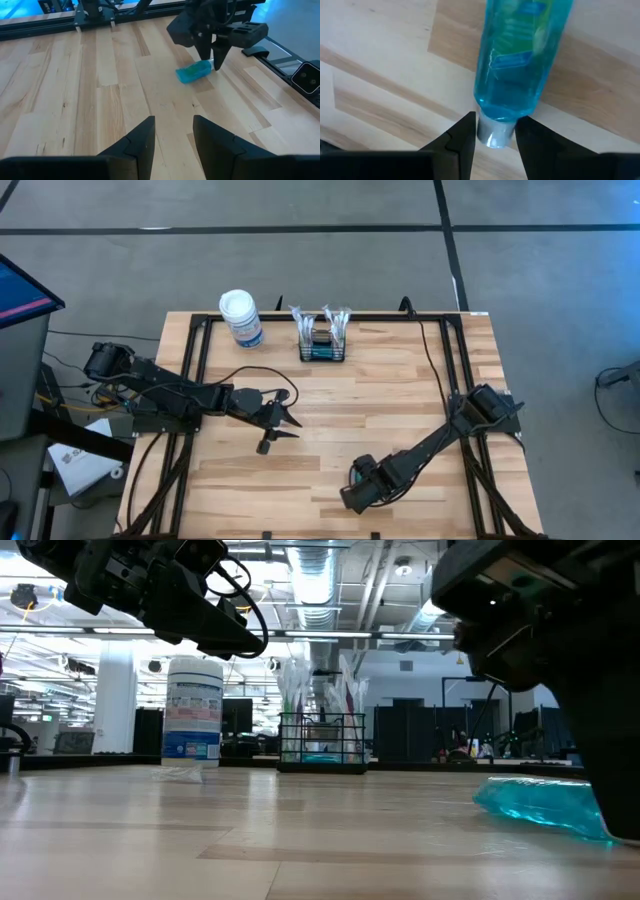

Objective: Pick & Place toothbrushing station
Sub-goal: Put the blue mouthwash into the black wire organizer

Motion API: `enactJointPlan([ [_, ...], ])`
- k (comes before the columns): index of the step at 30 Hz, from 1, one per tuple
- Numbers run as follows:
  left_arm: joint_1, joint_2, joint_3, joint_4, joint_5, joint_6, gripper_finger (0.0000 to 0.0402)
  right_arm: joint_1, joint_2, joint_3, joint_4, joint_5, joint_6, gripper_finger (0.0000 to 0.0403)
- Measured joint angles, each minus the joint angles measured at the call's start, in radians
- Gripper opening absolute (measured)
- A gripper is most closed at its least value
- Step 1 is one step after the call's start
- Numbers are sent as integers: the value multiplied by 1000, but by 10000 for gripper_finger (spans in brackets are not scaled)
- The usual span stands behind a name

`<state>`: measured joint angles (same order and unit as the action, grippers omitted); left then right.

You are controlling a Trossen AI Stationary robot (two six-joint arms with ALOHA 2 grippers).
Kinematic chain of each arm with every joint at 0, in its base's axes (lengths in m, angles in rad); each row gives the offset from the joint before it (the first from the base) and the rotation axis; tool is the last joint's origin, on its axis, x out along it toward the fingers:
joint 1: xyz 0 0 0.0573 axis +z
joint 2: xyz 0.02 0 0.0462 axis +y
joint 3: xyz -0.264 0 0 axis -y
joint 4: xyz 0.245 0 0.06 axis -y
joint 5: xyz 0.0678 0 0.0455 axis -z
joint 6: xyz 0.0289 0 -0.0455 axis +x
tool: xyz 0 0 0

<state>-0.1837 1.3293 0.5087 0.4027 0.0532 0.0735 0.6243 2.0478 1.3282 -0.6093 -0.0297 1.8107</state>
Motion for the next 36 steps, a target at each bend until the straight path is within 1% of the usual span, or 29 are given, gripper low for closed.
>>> enactJointPlan([
  [6, 0, 0, 0, 1, 0, -1, 127, -10, 40, 39, -63, -12, -27, 118],
  [12, 0, 0, 0, 1, 0, 0, 127, -9, 49, 86, -133, 4, -56, 84],
  [16, 0, 0, 0, 1, 0, 0, 127, -9, 51, 118, -163, 28, -95, 82],
  [26, 0, 0, 0, 4, 0, 0, 127, -35, 57, 281, -460, 98, -221, 82],
  [31, 0, 0, 0, 49, 0, -3, 127, -55, 57, 377, -567, 173, -349, 82],
  [36, 0, 0, 0, 160, 0, -44, 127, -82, 57, 476, -706, 298, -465, 82],
])
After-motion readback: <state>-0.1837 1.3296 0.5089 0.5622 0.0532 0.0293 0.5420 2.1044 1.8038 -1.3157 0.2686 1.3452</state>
